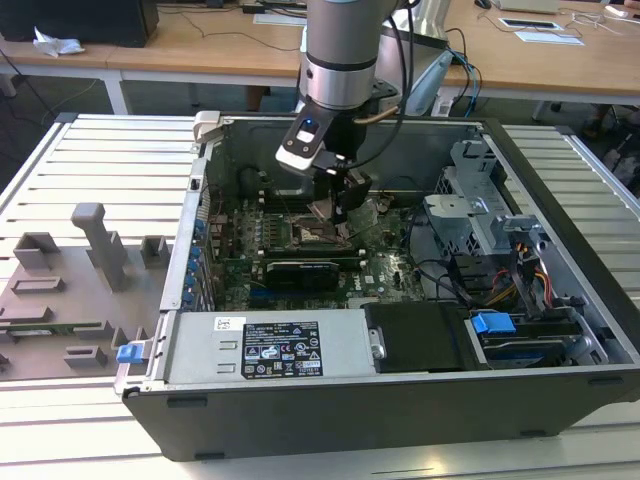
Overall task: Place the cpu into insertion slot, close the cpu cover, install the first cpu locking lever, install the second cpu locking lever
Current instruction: 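Place the cpu into insertion slot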
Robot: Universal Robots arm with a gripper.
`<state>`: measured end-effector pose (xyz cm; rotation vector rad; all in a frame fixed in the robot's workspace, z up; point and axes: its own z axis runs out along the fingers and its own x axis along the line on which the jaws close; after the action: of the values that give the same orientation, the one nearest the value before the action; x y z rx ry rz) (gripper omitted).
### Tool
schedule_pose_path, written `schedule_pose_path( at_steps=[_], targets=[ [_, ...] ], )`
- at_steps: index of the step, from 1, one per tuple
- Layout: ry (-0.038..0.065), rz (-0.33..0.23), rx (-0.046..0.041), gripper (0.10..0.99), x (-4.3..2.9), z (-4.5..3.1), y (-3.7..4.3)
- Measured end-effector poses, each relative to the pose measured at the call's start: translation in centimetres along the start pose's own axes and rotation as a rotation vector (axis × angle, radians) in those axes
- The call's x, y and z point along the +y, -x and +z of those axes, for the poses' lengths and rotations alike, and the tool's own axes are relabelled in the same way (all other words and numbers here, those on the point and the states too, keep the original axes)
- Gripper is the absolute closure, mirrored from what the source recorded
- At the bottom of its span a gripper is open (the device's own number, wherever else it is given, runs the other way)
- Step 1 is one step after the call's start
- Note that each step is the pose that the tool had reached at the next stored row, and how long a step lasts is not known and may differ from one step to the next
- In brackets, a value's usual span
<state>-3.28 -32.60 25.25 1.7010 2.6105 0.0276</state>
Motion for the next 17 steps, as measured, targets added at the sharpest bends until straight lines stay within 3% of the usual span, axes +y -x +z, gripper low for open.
schedule_pose_path(
  at_steps=[17],
  targets=[
    [-0.002,0.095,-0.0039,0.545,0.00,0.00,0.00]
  ],
)
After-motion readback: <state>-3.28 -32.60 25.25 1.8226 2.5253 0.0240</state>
